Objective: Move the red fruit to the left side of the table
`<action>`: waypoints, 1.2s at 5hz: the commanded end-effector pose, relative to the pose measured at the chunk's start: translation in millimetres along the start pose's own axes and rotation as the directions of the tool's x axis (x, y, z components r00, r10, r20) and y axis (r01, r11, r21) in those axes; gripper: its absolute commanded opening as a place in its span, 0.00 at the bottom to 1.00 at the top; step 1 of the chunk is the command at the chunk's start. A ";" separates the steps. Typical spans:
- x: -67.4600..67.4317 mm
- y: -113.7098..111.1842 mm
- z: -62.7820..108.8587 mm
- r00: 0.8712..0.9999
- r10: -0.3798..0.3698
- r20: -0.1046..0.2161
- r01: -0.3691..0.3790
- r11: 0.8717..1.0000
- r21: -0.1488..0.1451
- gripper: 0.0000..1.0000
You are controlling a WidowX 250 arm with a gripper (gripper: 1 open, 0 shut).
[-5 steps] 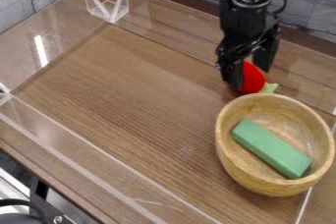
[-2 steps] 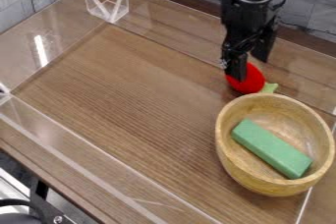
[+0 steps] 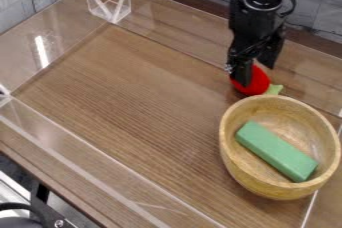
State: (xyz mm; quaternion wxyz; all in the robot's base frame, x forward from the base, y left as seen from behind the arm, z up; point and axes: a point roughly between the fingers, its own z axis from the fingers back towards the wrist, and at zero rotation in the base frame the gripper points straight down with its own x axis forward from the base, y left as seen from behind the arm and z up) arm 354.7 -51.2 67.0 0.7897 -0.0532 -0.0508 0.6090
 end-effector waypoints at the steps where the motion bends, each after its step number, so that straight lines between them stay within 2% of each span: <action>1: -3.4 -11.0 13.3 0.999 0.025 0.022 -0.024 0.998 -0.055 1.00; 2: -6.2 -8.5 12.0 0.998 0.053 0.031 -0.052 0.998 -0.047 1.00; 3: -3.3 -10.5 4.8 0.998 0.044 0.039 -0.042 0.998 -0.045 0.00; 4: 3.7 -11.7 24.9 0.995 0.104 -0.003 -0.104 0.993 -0.062 0.00; 5: 13.6 -11.5 44.3 0.984 0.170 -0.045 -0.173 0.982 -0.072 0.00; 6: 33.4 -10.4 77.3 0.968 0.241 -0.068 -0.247 0.965 -0.092 0.00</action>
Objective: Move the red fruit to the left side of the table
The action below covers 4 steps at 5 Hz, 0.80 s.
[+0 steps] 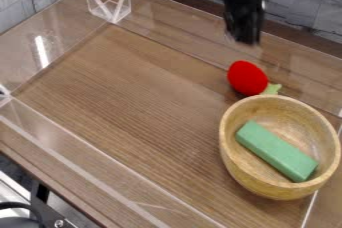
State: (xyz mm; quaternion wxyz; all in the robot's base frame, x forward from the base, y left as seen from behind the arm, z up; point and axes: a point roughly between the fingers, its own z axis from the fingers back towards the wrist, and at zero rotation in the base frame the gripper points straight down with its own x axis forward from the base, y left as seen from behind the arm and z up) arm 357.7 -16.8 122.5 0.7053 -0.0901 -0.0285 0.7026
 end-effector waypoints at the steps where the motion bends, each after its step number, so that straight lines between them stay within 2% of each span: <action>1: -12.7 -4.6 7.2 1.000 -0.014 0.006 0.015 0.998 -0.053 1.00; 2: -8.2 0.2 -7.8 1.000 0.007 0.013 -0.007 0.999 -0.035 1.00; 4: 0.5 9.9 -26.7 0.996 0.061 0.067 -0.058 0.998 -0.033 1.00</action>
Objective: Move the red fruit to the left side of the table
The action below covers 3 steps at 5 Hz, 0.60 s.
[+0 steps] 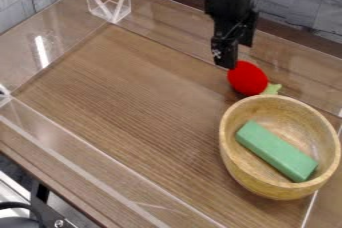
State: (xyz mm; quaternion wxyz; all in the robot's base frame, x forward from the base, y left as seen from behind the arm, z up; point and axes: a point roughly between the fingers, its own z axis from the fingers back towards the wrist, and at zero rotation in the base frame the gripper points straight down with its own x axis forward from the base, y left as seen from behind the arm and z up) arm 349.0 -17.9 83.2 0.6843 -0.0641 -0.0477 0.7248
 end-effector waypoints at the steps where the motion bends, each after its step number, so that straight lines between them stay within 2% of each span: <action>1: -8.3 -5.3 2.5 1.000 -0.006 0.016 0.007 0.999 -0.034 1.00; 2: -14.7 -6.5 -4.9 0.999 -0.016 0.031 0.017 0.999 -0.032 1.00; 3: -8.7 -6.4 4.7 0.998 -0.070 0.004 0.070 0.997 -0.019 0.00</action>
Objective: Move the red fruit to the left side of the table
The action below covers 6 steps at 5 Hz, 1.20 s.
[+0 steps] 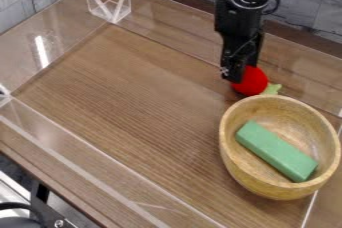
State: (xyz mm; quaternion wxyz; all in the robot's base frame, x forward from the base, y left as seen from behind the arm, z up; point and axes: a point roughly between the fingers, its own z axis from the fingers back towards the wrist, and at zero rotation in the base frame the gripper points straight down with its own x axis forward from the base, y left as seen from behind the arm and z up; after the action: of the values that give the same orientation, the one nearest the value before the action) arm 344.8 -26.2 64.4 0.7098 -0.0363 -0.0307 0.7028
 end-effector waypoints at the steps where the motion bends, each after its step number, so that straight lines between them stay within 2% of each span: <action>1: 8.0 -13.8 48.3 0.997 -0.056 -0.061 0.051 0.996 -0.076 0.00; 2: 18.7 -12.4 82.3 0.993 -0.043 -0.109 0.034 0.996 -0.085 0.00; 3: 8.8 -3.8 69.1 0.994 -0.066 -0.088 0.059 0.995 -0.082 1.00; 5: -7.1 -2.4 25.3 0.991 -0.122 -0.054 0.118 0.991 -0.066 1.00; 6: -4.9 -2.6 11.5 0.997 -0.074 -0.032 0.072 0.996 -0.059 1.00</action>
State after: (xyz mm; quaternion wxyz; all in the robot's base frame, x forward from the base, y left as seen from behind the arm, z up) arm 341.8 -29.6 62.8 0.7345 -0.0526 -0.0239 0.6761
